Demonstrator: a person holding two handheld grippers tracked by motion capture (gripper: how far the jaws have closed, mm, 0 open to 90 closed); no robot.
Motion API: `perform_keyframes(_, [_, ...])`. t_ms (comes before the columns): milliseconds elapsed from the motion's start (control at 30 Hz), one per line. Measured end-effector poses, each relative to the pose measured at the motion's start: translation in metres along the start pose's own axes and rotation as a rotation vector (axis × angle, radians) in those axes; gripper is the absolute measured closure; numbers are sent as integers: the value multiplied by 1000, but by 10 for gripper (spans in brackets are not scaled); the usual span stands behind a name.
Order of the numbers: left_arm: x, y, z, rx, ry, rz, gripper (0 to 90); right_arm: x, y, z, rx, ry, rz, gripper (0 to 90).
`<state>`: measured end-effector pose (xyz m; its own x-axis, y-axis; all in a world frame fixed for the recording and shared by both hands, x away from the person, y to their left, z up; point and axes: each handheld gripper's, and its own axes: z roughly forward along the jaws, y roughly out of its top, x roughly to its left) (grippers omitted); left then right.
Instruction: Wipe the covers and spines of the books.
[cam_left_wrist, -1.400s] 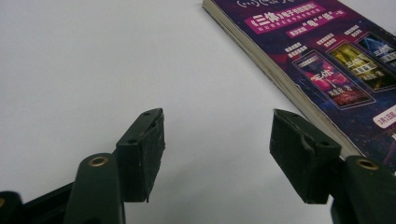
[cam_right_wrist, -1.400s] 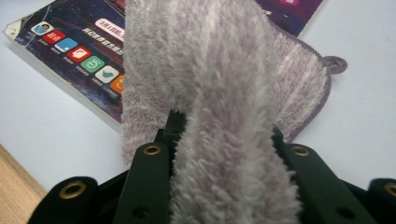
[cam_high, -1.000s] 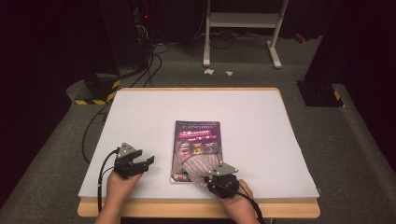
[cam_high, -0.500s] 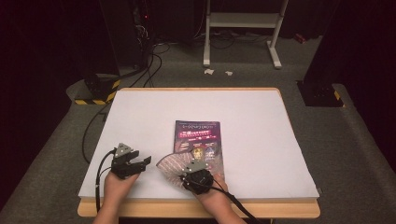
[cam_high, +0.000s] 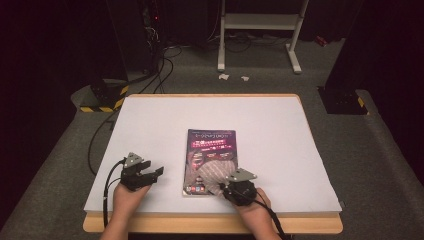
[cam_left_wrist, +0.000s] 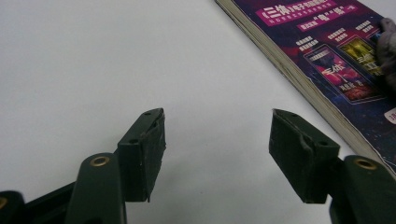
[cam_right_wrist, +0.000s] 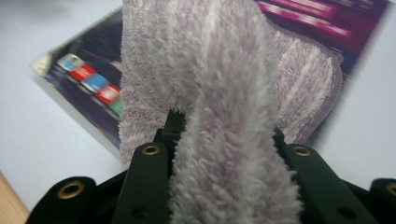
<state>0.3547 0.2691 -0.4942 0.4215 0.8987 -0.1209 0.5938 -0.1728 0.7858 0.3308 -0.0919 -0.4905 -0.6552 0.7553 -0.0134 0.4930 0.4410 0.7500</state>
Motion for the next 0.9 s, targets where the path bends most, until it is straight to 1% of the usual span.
perform_keyframes(100, [-1, 0, 0, 4, 4, 5, 364, -16, -10, -12, -2, -32, 33, 662])
perform_keyframes(167, [-1, 0, 0, 5, 4, 7, 364, -26, -17, -18, -11, -50, 66, 662])
perform_keyframes(233, [-2, 0, 0, 7, 2, 5, 365, -32, -21, -21, -15, -63, 84, 662])
perform_keyframes(267, [-2, 0, 1, 7, 1, 6, 365, -36, -22, -22, -14, -77, 93, 662])
perform_keyframes(333, [-2, -1, 1, 6, -1, 7, 364, -40, -22, -22, -9, -94, 96, 662])
perform_keyframes(400, [-2, -1, 1, 7, -1, 8, 364, -42, -20, -19, -6, -97, 100, 661])
perform_keyframes(467, [-2, -1, 2, 8, -1, 7, 364, -43, -14, -15, -3, -108, 90, 661])
perform_keyframes(600, [-1, -1, 2, 11, -1, 4, 362, -40, -1, -5, 9, -112, 63, 660])
perform_keyframes(667, [0, -1, 2, 14, 1, 1, 360, -37, 7, 2, 16, -108, 45, 660])
perform_keyframes(733, [1, -1, 2, 15, 3, -2, 359, -30, 14, 10, 18, -80, 32, 660])
perform_keyframes(800, [2, -2, 2, 19, 5, -4, 357, -18, 21, 19, 21, -65, 2, 659])
perform_keyframes(900, [4, -2, 1, 15, 4, -7, 357, -3, 31, 30, 18, -35, -30, 659])
